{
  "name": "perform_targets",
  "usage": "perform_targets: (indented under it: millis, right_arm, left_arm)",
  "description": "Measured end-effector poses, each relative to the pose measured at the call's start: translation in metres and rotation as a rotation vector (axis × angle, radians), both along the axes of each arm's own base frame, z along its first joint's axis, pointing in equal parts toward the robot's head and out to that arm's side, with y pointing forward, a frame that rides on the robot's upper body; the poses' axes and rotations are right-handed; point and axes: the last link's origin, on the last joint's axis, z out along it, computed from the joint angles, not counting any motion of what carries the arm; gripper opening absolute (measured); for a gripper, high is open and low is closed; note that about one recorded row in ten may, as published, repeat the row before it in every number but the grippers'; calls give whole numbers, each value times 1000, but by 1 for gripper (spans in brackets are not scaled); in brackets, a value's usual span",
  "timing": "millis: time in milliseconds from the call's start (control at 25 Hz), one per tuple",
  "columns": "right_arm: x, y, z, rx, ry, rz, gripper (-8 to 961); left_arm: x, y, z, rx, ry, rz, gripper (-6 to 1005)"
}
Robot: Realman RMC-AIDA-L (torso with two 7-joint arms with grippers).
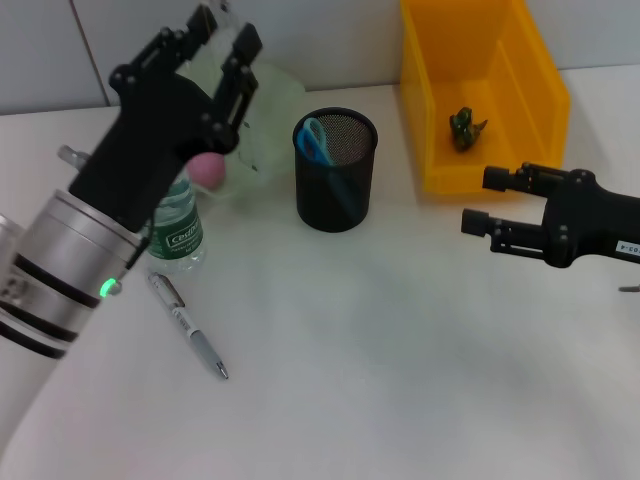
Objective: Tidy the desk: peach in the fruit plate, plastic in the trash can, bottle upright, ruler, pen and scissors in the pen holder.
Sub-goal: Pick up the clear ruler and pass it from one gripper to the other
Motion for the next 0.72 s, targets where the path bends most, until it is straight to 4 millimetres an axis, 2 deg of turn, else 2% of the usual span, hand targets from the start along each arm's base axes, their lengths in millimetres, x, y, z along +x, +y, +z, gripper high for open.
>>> perform_targets:
  millis: [320,480,560,680,720]
  right_arm:
    - [1,-8,-31,123,100,70,726]
    - [-7,0,-55,159,106,87,726]
    - [-10,2,-60,161,108,90,726]
    - [-24,10,-86,158,113,91,726]
    - [-24,10,-86,158,113,91,726]
  left_arm:
    - [-3,-3,-19,8,36,99,389]
    - [-3,-4,-23,-8,45,101,389]
    - [0,-5,-26,-19,49,91,389]
    - [2,-4,-28,-28,56,88,389]
    - [2,-4,-28,-28,56,88,389]
